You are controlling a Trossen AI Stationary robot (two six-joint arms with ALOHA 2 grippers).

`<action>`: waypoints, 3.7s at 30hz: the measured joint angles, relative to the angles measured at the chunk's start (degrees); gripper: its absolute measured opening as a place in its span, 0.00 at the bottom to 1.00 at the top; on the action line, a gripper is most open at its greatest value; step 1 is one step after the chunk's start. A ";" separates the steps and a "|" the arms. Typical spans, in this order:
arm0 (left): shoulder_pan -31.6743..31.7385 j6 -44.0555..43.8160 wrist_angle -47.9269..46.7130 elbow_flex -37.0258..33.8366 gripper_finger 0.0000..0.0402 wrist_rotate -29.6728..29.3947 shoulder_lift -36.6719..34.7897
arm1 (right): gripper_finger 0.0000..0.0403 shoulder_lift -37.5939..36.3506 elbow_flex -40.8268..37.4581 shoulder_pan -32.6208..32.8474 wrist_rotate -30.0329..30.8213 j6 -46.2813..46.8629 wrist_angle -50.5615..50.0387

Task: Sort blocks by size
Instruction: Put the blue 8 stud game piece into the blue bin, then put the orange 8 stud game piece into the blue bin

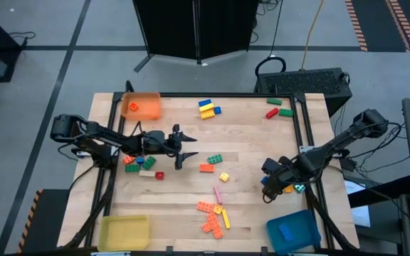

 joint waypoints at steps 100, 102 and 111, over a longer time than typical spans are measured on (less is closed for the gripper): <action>-1.68 0.07 2.82 0.04 0.63 0.28 -0.02 | 0.51 4.98 17.09 17.90 4.52 29.06 -24.91; -1.68 -0.15 2.82 0.04 0.63 0.28 -0.02 | 0.51 4.98 17.09 15.76 4.50 26.16 -25.48; -1.60 -1.62 1.20 0.09 0.63 -1.47 -0.02 | 0.51 4.98 17.09 7.67 5.53 15.54 -26.35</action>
